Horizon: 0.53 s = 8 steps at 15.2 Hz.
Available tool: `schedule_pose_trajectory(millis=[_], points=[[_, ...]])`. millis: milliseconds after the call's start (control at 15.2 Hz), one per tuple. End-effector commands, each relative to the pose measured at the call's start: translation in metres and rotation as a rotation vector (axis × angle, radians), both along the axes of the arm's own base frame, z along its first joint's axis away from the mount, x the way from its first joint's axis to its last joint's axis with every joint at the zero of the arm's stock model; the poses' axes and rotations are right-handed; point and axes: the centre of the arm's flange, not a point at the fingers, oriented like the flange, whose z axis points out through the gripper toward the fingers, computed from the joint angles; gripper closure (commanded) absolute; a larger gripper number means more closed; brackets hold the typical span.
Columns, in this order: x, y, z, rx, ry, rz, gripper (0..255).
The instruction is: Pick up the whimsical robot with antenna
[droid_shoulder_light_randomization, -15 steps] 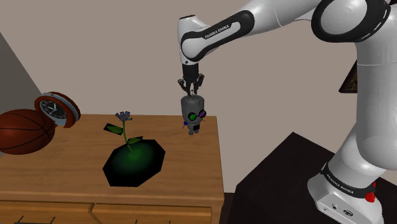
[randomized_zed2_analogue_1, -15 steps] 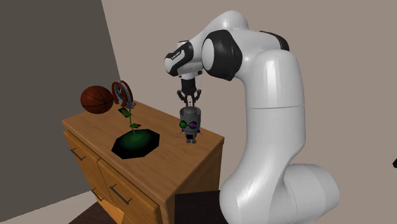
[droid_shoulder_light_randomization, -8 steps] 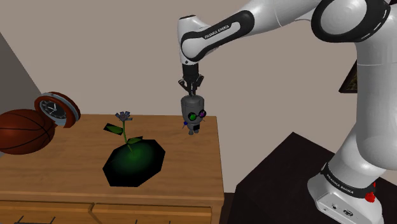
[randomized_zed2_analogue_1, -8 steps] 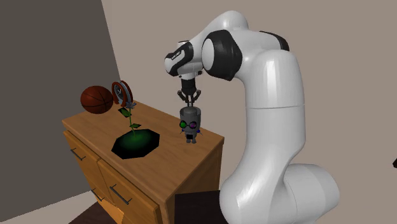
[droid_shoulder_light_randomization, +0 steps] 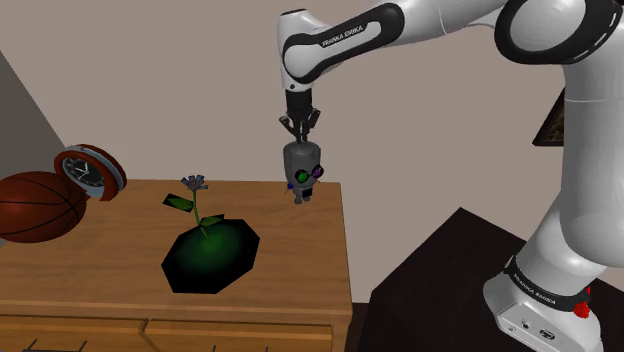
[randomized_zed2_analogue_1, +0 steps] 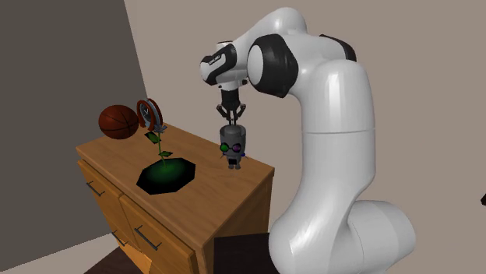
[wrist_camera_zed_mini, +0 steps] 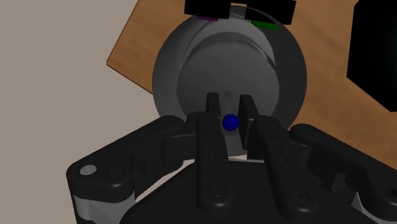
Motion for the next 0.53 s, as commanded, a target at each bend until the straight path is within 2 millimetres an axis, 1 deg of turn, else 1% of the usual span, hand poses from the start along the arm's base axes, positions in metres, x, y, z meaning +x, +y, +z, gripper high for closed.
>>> schedule_pose_trajectory(millis=[0,462], points=[[-0.001,-0.001,0.012,0.001,-0.003,0.0,255],[-0.001,-0.001,0.049,0.001,-0.003,0.0,255]])
